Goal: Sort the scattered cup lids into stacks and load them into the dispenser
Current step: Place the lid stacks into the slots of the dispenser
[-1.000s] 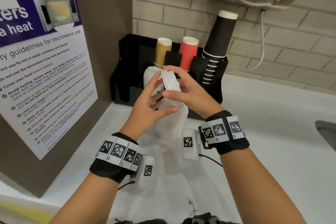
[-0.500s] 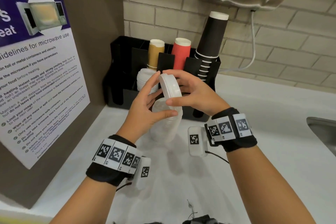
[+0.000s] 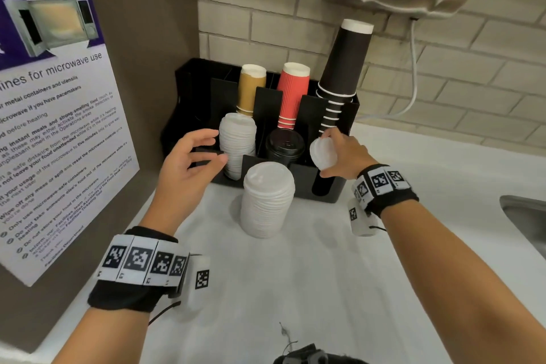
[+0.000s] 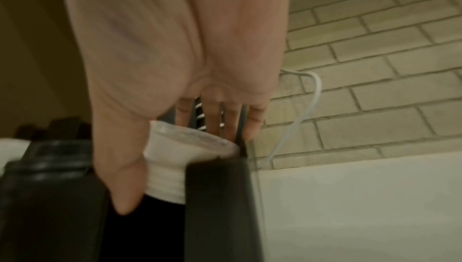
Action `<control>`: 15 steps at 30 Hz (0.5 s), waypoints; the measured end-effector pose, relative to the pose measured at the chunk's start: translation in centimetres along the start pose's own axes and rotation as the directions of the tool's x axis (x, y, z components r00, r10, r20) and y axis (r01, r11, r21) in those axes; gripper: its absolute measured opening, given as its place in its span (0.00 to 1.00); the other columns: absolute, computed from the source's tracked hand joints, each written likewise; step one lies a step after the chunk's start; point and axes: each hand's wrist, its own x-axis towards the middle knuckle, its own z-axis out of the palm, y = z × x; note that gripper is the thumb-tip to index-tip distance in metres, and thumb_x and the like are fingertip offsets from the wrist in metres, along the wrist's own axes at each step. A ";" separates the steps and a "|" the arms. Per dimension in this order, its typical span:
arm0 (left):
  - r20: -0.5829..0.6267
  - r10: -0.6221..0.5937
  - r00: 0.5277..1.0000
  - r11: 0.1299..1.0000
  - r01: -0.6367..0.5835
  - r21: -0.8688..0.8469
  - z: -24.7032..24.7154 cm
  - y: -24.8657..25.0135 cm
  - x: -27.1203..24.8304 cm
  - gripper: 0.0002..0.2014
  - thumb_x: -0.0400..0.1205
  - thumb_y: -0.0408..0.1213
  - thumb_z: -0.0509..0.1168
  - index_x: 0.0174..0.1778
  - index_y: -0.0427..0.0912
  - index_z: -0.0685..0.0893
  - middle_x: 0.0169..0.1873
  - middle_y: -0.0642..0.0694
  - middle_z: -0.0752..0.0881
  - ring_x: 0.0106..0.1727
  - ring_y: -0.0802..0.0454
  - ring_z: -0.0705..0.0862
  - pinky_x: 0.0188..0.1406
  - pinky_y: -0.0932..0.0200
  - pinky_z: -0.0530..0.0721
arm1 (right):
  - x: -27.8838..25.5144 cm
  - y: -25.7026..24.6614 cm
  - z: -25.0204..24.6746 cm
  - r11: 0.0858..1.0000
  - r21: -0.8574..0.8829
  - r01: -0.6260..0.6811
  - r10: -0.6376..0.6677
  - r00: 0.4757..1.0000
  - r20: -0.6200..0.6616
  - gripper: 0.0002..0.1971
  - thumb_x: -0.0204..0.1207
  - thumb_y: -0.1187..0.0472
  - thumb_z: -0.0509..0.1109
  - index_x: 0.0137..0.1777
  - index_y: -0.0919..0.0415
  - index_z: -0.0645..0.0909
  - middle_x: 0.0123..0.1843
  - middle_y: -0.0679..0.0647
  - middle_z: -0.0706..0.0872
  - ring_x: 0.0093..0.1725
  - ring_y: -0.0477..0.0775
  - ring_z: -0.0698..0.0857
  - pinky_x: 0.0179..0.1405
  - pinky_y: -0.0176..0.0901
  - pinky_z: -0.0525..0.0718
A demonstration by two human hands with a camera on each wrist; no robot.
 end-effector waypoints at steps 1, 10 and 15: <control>0.002 -0.001 1.000 1.000 0.001 0.007 0.0 0.0 0.0 0.17 0.81 0.32 0.69 0.63 0.54 0.80 0.58 0.57 0.81 0.47 0.72 0.83 0.44 0.80 0.76 | 0.2 -0.1 0.4 0.997 -0.083 -0.006 0.006 1.000 0.009 0.42 0.59 0.55 0.82 0.71 0.52 0.62 0.64 0.56 0.76 0.64 0.62 0.75 0.63 0.58 0.70; 0.014 -0.006 1.000 0.999 0.005 0.035 0.3 -0.1 0.2 0.14 0.81 0.31 0.69 0.60 0.50 0.82 0.58 0.54 0.83 0.47 0.71 0.83 0.43 0.80 0.76 | 1.3 -1.4 3.2 0.838 -0.545 0.034 0.052 0.989 0.141 0.40 0.61 0.45 0.79 0.69 0.54 0.62 0.62 0.51 0.80 0.64 0.57 0.78 0.67 0.65 0.63; 0.014 -0.003 1.000 1.000 0.002 0.030 0.1 -0.1 0.2 0.13 0.81 0.32 0.69 0.58 0.52 0.83 0.60 0.52 0.83 0.48 0.68 0.83 0.44 0.79 0.77 | 1.3 -1.9 3.6 0.723 -0.689 0.062 0.169 0.950 0.263 0.37 0.66 0.38 0.73 0.74 0.48 0.68 0.64 0.48 0.80 0.69 0.54 0.73 0.69 0.66 0.58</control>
